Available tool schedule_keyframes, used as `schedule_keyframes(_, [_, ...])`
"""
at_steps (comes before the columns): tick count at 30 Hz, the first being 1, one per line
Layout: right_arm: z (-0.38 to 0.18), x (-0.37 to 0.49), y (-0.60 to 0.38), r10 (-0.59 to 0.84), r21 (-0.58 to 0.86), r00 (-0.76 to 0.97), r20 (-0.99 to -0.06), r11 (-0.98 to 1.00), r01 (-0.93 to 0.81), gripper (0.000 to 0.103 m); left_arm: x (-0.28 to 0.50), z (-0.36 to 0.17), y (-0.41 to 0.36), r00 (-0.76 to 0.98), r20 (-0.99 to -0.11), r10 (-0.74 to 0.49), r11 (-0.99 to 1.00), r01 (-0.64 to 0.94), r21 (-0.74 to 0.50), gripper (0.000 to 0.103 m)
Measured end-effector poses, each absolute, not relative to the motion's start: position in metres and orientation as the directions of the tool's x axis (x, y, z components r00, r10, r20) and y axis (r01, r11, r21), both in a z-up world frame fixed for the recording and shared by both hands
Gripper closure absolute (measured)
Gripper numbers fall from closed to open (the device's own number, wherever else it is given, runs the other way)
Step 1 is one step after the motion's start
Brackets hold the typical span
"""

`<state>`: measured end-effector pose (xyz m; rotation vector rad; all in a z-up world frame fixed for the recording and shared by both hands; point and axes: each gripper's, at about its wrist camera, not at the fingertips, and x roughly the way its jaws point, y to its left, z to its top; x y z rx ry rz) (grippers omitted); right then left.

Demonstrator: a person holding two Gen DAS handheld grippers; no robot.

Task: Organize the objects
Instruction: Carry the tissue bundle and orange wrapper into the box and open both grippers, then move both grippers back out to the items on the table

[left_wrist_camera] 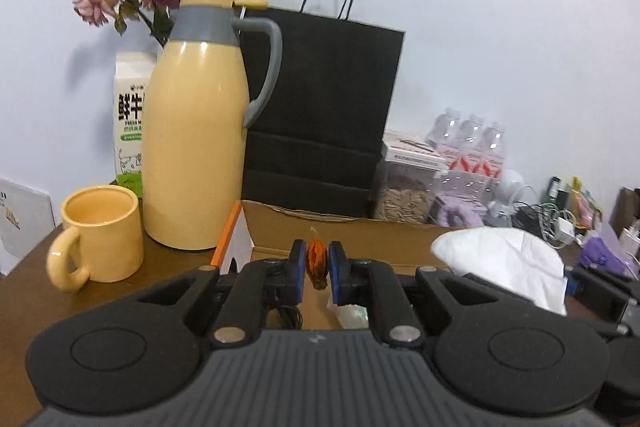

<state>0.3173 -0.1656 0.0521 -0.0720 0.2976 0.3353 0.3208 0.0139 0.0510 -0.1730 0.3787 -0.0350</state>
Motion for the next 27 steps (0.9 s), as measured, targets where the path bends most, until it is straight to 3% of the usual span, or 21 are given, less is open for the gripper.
schedule_keyframes(8, [0.019,0.353,-0.161,0.293,-0.028,0.876,-0.384,0.944,-0.328,0.050,0.353,0.024,0.009,0.903,-0.427,-0.055,0.992,0.001,-0.126,0.090])
schedule_keyframes(10, [0.016,0.354,-0.163,0.295,-0.022,0.870,-0.395,0.944,-0.330,0.041,0.356,0.020,0.009,0.898,-0.436,-0.056,0.993,0.005,-0.116,0.090])
schedule_keyframes(11, [0.015,0.354,-0.163,0.289,-0.026,0.869,-0.401,0.945,-0.326,0.039,0.357,0.019,0.010,0.895,-0.442,-0.055,0.993,0.005,-0.114,0.084])
schedule_keyframes(12, [0.013,0.354,-0.163,0.283,-0.030,0.869,-0.405,0.946,-0.322,0.035,0.359,0.018,0.010,0.890,-0.452,-0.055,0.994,0.005,-0.112,0.075])
schedule_keyframes(14, [0.012,0.354,-0.162,0.268,-0.039,0.868,-0.419,0.949,-0.312,0.020,0.359,0.017,0.012,0.888,-0.457,-0.050,0.993,-0.004,-0.115,0.009])
schedule_keyframes(15, [0.010,0.354,-0.163,0.262,-0.042,0.866,-0.426,0.951,-0.308,0.007,0.357,0.018,0.013,0.896,-0.442,-0.036,0.993,-0.017,-0.116,0.000])
schedule_keyframes(16, [0.009,0.353,-0.163,0.256,-0.044,0.866,-0.430,0.952,-0.304,0.000,0.353,0.019,0.015,0.908,-0.417,-0.022,0.993,-0.030,-0.118,0.000])
schedule_keyframes(27, [0.015,0.346,-0.168,0.226,-0.050,0.878,-0.422,0.961,-0.271,0.000,0.351,0.021,0.011,0.900,-0.435,-0.006,0.995,-0.039,-0.095,0.000])
